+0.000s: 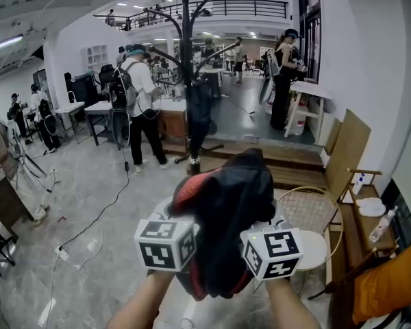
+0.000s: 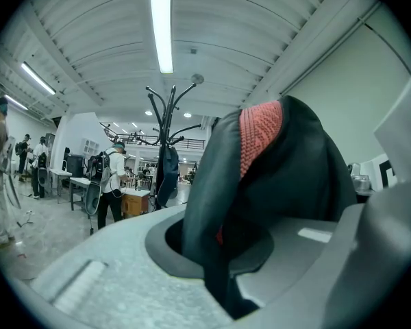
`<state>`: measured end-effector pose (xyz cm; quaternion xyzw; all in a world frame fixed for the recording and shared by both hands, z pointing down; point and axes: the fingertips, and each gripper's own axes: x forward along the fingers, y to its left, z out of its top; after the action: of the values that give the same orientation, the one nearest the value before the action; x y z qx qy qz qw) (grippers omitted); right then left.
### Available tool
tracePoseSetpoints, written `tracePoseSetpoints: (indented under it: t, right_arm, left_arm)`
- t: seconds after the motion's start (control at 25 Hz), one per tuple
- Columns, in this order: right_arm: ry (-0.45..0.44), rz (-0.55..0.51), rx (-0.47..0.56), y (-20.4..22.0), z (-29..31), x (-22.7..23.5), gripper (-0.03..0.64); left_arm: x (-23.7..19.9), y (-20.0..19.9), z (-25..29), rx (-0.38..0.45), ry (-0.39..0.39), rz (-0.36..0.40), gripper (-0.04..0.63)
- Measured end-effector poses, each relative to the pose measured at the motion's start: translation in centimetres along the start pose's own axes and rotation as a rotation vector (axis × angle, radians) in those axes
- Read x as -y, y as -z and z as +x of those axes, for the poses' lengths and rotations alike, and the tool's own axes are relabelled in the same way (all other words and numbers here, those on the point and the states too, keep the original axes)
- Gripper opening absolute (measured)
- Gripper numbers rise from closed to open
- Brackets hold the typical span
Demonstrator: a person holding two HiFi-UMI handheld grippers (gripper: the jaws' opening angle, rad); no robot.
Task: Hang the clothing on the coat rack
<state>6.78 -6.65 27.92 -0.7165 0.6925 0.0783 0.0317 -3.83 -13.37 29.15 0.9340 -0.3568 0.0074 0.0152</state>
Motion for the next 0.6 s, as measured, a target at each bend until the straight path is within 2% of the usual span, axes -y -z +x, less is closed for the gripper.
tracePoseSetpoints:
  t: [0.6]
  right_arm:
    - [0.033, -0.015, -0.013, 2.2, 8.0, 2.9, 0.04]
  left_arm:
    - [-3.7, 0.3, 8.6, 0.0, 0.053, -0.009, 0.023]
